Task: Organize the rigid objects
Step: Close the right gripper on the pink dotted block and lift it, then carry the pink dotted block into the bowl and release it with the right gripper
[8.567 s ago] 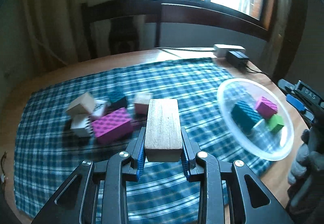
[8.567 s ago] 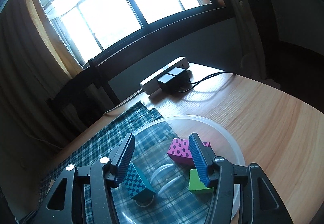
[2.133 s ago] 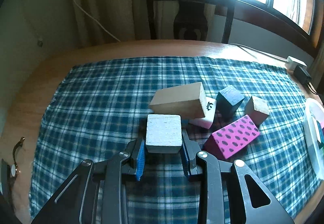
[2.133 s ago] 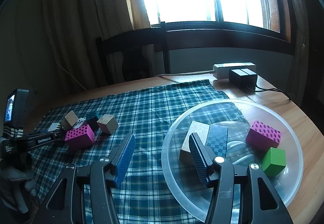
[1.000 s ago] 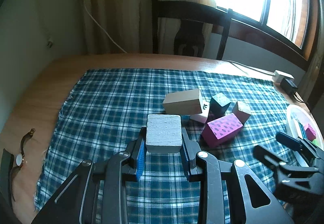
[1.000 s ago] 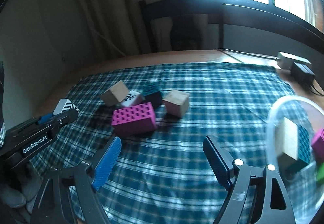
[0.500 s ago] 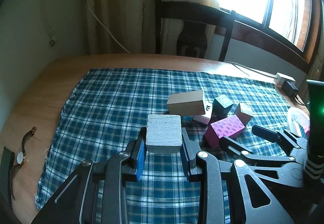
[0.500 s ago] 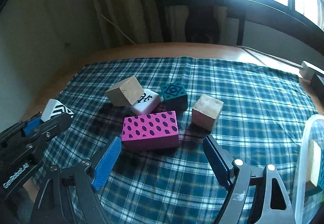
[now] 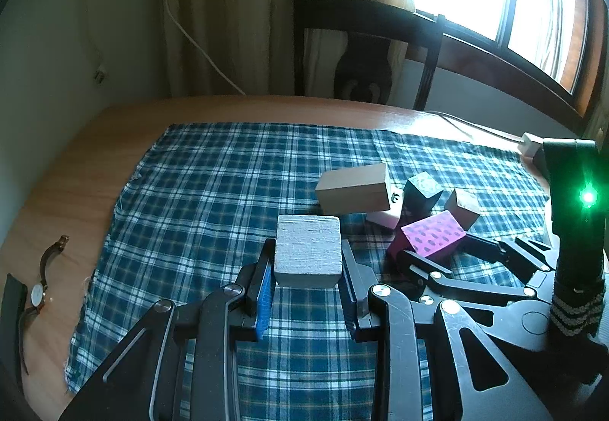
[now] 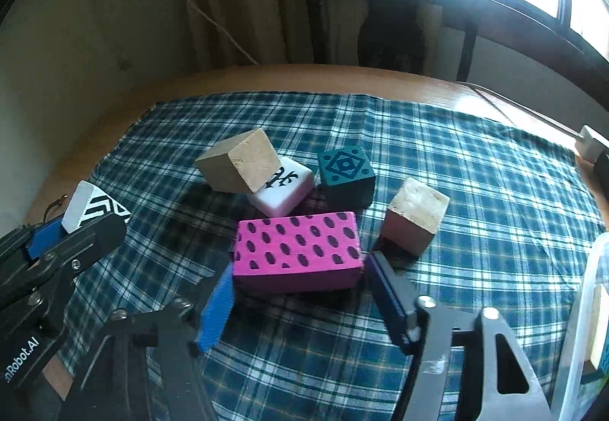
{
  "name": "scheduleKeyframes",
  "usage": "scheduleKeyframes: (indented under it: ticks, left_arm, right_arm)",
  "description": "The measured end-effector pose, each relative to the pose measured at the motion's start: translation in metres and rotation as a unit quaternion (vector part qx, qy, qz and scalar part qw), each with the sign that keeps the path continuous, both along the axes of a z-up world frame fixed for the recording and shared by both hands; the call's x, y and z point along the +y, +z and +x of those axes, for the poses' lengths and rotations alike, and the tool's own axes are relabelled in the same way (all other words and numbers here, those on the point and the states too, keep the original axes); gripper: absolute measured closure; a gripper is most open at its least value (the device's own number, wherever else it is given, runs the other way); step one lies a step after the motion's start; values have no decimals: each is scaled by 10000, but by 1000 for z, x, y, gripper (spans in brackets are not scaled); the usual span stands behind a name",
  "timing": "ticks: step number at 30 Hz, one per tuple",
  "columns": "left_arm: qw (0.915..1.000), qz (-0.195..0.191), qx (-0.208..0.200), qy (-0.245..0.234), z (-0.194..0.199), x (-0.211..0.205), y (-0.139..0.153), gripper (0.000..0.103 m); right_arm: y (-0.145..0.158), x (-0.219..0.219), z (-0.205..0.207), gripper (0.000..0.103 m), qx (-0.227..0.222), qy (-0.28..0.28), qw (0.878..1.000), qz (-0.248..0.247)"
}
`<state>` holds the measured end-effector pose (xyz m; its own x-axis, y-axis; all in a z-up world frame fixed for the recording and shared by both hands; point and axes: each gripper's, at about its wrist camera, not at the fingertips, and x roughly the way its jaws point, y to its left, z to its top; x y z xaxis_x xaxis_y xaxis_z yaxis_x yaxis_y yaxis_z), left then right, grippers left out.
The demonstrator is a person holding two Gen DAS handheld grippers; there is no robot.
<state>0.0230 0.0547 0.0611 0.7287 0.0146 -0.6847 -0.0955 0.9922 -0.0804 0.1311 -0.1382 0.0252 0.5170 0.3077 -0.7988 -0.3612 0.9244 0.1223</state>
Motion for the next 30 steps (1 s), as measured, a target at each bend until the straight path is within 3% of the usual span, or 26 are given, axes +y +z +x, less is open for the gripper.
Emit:
scheduleKeyframes:
  ticks: [6,30]
  left_arm:
    - [10000,29,40,14,1,-1,-5,72]
    - [9999,69,86,-55,5,-8,-14,72]
  right_arm:
    - [-6,14,2,39,-48,-6,10000,24]
    - [19,-24,-28,40,-261,-222,9980,529]
